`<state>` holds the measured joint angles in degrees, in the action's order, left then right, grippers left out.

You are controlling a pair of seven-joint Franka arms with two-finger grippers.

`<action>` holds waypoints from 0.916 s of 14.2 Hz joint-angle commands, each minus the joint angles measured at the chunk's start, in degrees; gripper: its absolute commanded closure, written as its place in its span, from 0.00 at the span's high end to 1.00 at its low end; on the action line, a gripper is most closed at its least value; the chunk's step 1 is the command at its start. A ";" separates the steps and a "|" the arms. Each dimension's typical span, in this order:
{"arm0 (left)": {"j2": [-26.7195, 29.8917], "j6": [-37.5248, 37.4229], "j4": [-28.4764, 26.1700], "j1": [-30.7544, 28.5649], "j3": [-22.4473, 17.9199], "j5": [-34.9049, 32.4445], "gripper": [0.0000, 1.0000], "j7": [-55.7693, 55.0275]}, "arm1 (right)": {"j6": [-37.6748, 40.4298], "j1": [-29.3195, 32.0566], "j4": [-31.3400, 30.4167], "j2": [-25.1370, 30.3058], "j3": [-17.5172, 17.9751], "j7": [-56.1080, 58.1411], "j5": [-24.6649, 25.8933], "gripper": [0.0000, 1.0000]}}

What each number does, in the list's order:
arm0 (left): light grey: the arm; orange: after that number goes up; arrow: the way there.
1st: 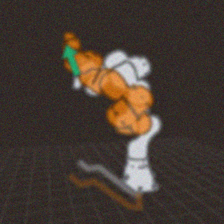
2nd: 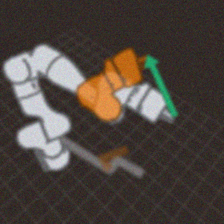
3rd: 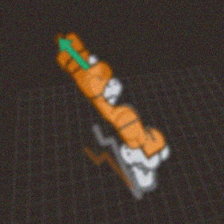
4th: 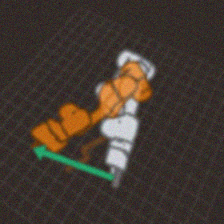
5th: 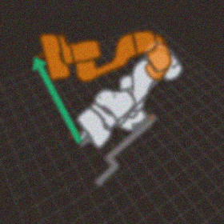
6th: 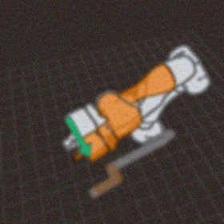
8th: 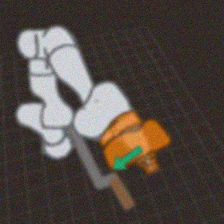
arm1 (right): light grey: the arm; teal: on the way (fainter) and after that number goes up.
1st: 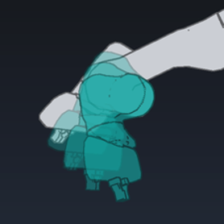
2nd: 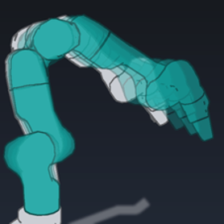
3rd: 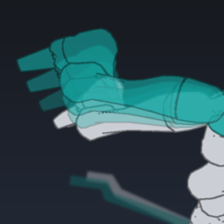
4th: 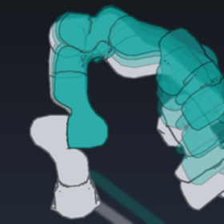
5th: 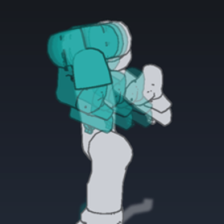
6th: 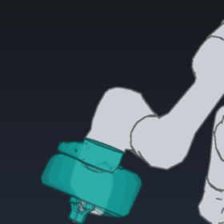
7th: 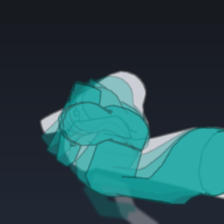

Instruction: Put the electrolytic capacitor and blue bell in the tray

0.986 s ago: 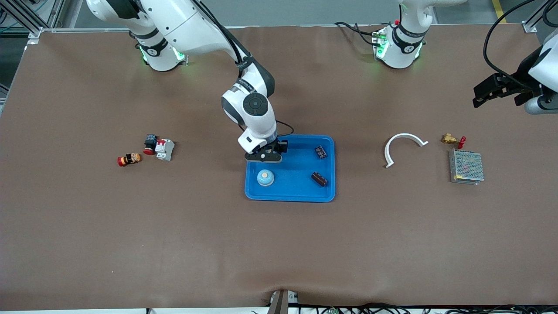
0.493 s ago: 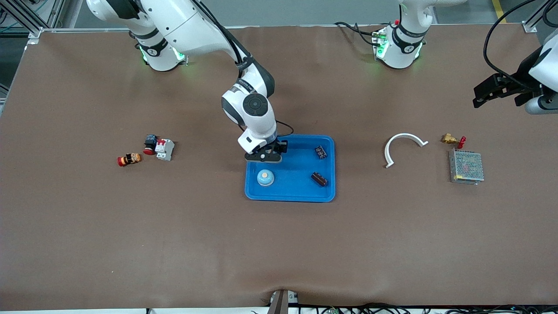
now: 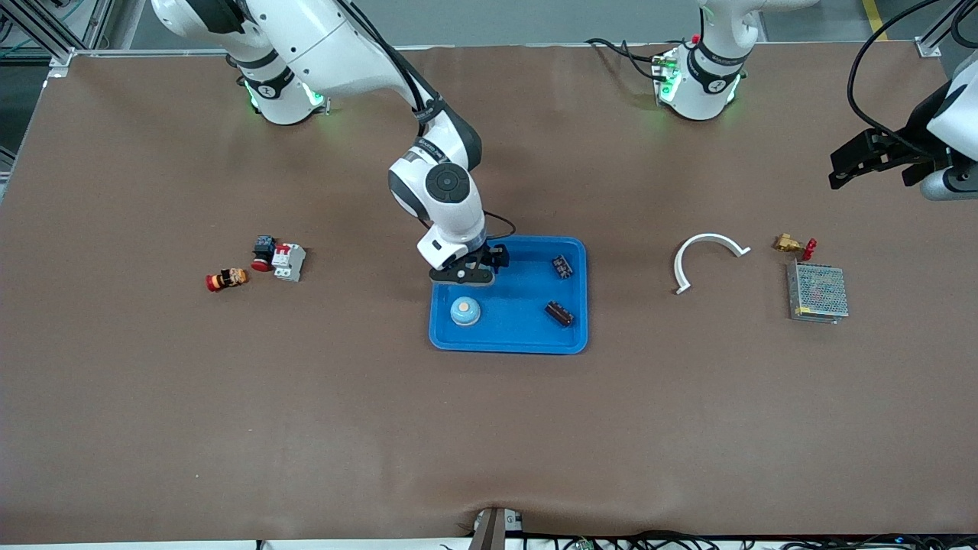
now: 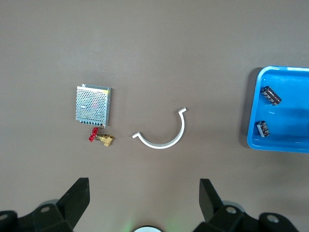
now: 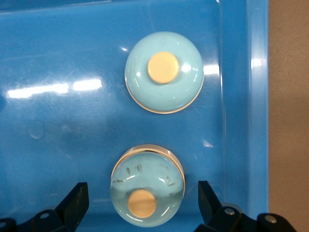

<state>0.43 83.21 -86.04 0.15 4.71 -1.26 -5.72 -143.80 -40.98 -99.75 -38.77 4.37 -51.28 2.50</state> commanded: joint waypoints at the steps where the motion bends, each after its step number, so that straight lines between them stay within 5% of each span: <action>1: 0.36 0.63 -0.45 -0.15 -0.23 1.18 1.00 0.88 | 1.49 0.11 0.17 1.94 -0.51 -0.66 1.55 1.00; 5: 0.36 0.72 -0.45 -0.15 -0.23 1.18 1.00 0.88 | 16.66 1.60 1.13 12.37 -0.42 0.99 1.46 1.00; 13: 0.36 0.64 -0.45 -0.15 -0.23 1.26 1.00 0.88 | 40.50 12.76 0.87 31.02 -0.42 23.74 -1.42 1.00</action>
<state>0.40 83.28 -86.07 0.15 4.71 -1.26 -5.72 -105.80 -31.00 -96.56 -11.70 3.19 -32.13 2.39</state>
